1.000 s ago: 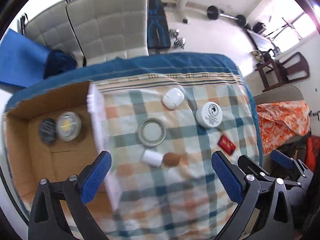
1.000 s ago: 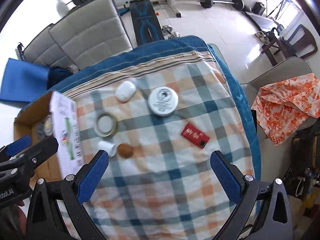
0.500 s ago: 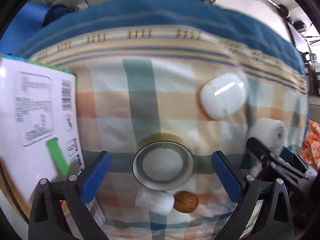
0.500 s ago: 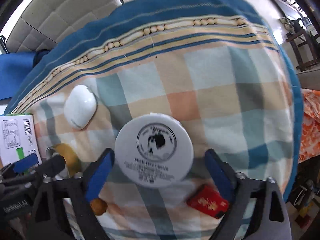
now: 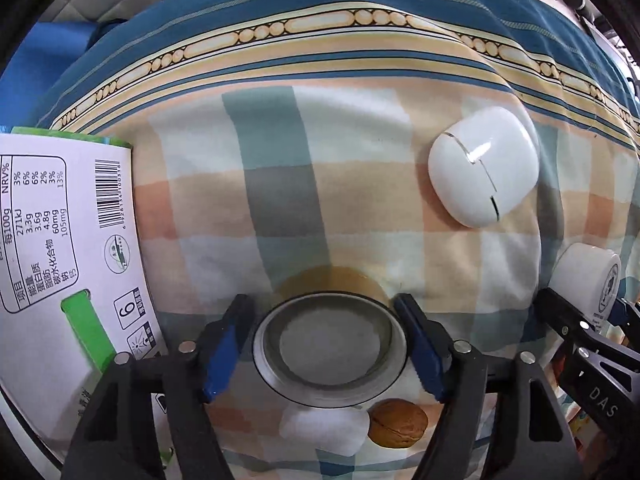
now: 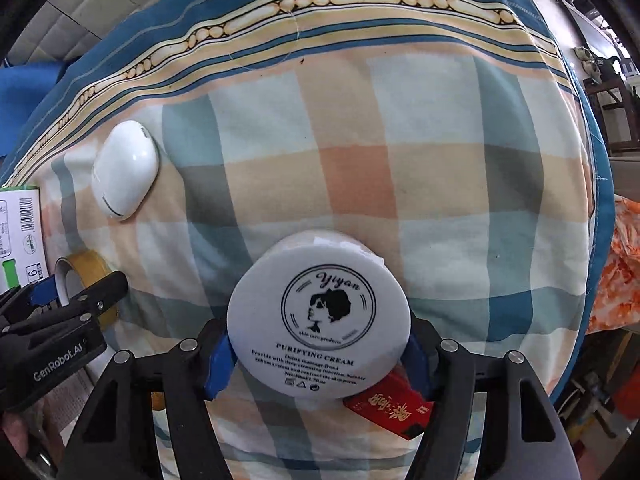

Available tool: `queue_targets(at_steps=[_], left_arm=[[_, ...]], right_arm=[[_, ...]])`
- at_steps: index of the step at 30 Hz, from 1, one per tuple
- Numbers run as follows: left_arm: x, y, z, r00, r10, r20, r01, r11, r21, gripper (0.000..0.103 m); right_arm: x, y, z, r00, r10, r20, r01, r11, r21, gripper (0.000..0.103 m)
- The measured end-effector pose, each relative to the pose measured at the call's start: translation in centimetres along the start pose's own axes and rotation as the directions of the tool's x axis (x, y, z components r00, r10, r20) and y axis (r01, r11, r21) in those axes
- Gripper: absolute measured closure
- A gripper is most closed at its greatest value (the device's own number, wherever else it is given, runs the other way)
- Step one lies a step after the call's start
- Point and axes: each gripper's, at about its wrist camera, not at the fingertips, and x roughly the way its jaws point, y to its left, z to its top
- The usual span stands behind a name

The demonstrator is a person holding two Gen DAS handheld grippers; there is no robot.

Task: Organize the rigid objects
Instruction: 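Grasp the tape roll with the left tool while the right tool grasps the white cream jar, then carry the tape roll and cream jar into the box and release them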

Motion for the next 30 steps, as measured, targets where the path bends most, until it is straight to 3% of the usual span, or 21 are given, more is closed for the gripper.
queue_targets(at_steps=[3, 4, 7, 16, 23, 30], left_arm=[[0.0, -0.1, 0.0, 1.000, -0.007, 0.002, 0.007, 1.000, -0.001, 0.034], [-0.5, -0.7, 0.1, 1.000, -0.013, 0.005, 0.013, 1.000, 0.000, 0.041], [-1.5, -1.3, 0.0, 0.999, 0.010, 0.031, -0.010, 1.000, 0.024, 0.041], [-7.0, -2.2, -3.4, 0.989, -0.038, 0.144, 0.031, 0.998, 0.048, 0.041], [-13.4, -1.1, -7.4, 0.958, -0.087, 0.274, 0.068, 0.995, 0.077, 0.041], [-17.9, 5.5, -12.2, 0.919, -0.150, 0.364, 0.117, 0.987, 0.111, 0.041]], right_arm=[[0.0, 0.5, 0.3, 1.000, -0.024, 0.001, 0.024, 1.000, 0.002, 0.032], [-0.1, 0.8, 0.4, 0.999, -0.032, 0.006, 0.032, 0.999, -0.004, 0.033], [0.1, 0.2, 0.5, 0.999, -0.032, 0.020, 0.032, 0.999, -0.001, 0.033], [-4.1, 1.3, -3.4, 0.993, -0.041, 0.107, 0.042, 0.999, -0.008, 0.034], [-9.4, 4.2, -7.6, 0.979, -0.023, 0.202, 0.031, 0.999, -0.035, 0.034], [-13.9, 8.4, -12.9, 0.961, 0.009, 0.276, 0.001, 0.999, -0.037, 0.034]])
